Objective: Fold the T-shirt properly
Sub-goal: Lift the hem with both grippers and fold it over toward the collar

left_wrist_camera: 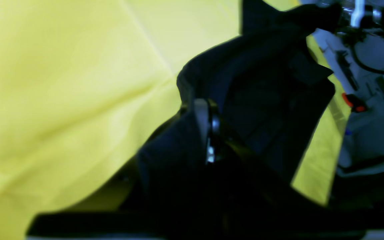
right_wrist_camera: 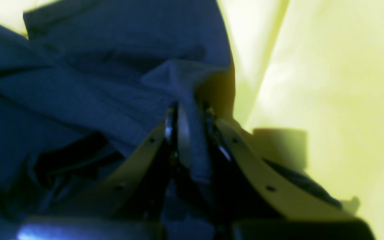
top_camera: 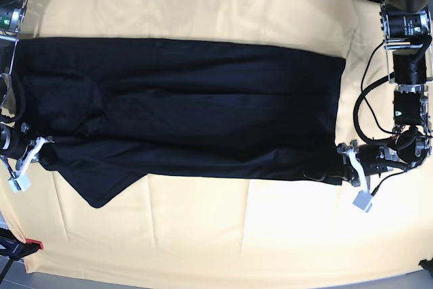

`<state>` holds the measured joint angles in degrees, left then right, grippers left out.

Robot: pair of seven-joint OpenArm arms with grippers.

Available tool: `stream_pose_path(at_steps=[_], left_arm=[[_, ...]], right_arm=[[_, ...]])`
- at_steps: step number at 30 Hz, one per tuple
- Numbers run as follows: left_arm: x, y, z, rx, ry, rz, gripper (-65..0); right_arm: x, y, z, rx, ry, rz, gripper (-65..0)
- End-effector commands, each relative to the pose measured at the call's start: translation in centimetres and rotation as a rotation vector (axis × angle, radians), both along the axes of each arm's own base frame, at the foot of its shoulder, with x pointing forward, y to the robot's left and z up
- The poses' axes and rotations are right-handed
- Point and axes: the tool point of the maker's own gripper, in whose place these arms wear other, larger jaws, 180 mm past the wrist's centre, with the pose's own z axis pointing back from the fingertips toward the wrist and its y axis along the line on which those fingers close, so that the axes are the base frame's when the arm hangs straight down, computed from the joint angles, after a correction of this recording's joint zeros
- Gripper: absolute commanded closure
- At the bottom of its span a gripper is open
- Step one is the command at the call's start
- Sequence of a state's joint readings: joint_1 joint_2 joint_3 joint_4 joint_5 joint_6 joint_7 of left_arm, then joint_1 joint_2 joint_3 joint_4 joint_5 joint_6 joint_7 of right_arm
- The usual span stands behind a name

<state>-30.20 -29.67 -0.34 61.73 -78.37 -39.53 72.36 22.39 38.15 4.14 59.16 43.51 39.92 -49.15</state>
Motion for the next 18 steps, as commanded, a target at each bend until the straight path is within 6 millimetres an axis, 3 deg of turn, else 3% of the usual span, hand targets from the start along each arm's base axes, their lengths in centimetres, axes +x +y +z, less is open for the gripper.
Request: stream_pose_path(at_steps=[1, 3, 6, 18], left_arm=[[0.8, 0.4, 2.9, -0.039, -0.069, -0.002, 0.0], [0.4, 0.1, 3.3, -0.067, -0.062, -0.022, 0.0], [-0.3, 0.2, 2.3, -0.023, -0.027, -0.056, 0.0], [-0.7, 0.4, 1.9, 0.002, -0.011, -0.070, 0.0]], right_arm=[[1.3, -1.0, 3.3, -0.012, -0.086, -0.004, 0.0], [1.2, -1.0, 3.9, 0.000, -0.093, 0.004, 0.0], [0.5, -0.9, 4.4, 0.018, -0.068, 0.019, 0.0], [-1.5, -2.0, 4.3, 0.007, 0.040, 0.031, 0.0]])
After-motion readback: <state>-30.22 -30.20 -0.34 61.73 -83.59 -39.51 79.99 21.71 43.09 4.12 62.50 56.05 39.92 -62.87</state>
